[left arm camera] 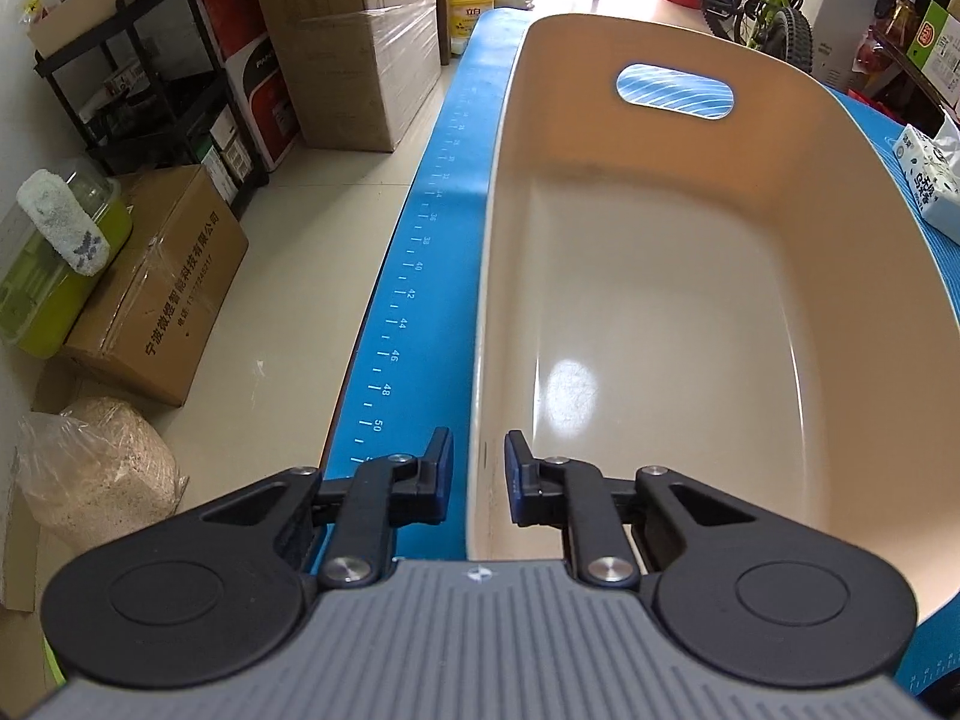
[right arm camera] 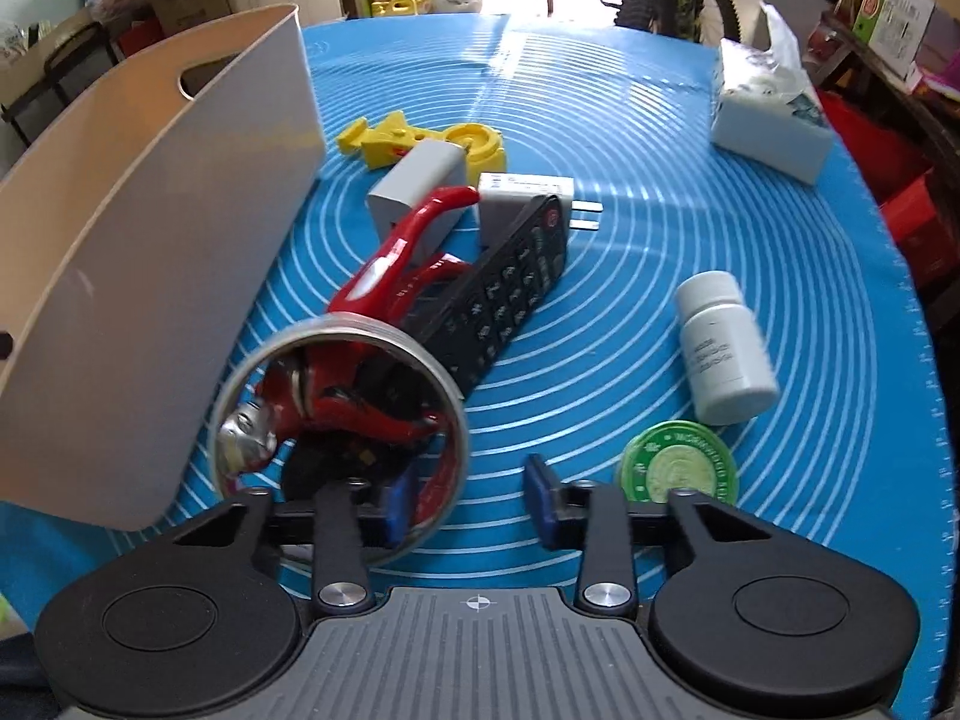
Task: Organize rigid objects
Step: 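Move the left tool to the basket rim and grasp it, then grasp the clear tape roll with the right tool while left holds basket rim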
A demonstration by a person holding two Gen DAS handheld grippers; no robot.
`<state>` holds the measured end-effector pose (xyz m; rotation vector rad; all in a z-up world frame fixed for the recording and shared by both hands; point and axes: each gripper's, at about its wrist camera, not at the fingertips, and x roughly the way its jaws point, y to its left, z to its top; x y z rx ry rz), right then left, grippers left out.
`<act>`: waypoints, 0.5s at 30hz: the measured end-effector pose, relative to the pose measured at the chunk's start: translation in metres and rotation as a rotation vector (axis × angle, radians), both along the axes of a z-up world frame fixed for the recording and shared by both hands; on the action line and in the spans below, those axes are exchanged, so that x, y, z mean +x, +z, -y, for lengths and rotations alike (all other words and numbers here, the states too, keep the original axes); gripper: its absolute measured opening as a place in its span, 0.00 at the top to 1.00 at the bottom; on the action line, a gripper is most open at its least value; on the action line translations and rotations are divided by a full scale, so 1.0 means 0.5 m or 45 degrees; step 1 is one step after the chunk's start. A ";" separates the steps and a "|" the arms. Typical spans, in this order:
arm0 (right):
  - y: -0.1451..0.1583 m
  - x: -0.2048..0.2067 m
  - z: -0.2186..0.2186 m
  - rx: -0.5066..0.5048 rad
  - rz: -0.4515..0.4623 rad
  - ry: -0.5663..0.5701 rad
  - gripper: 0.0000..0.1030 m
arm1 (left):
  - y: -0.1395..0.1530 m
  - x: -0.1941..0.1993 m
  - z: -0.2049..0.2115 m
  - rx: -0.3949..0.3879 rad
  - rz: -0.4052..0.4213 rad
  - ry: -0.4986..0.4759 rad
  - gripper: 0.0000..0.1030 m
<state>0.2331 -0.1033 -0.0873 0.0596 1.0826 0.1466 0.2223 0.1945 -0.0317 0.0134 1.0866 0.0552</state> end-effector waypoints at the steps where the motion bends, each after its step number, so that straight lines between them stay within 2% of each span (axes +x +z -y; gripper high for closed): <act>1: 0.001 -0.001 0.000 0.015 0.002 0.003 0.69 | 0.000 0.001 -0.002 -0.004 -0.001 0.001 0.81; 2: 0.001 -0.001 -0.001 0.020 0.004 0.005 0.73 | 0.000 0.001 -0.001 -0.005 -0.002 0.002 0.84; 3: 0.003 -0.002 -0.003 0.019 0.009 0.009 0.75 | -0.001 0.002 -0.002 -0.014 -0.004 0.001 0.94; 4: 0.004 -0.004 -0.004 0.014 0.015 0.013 0.77 | -0.001 0.002 -0.004 -0.040 -0.004 -0.001 0.95; 10: 0.028 -0.014 -0.004 -0.007 0.084 0.005 0.85 | -0.003 -0.002 -0.006 -0.049 -0.001 0.002 0.95; 15: 0.052 -0.023 -0.001 -0.052 0.141 -0.018 0.85 | -0.002 -0.001 -0.006 -0.055 -0.001 0.007 0.95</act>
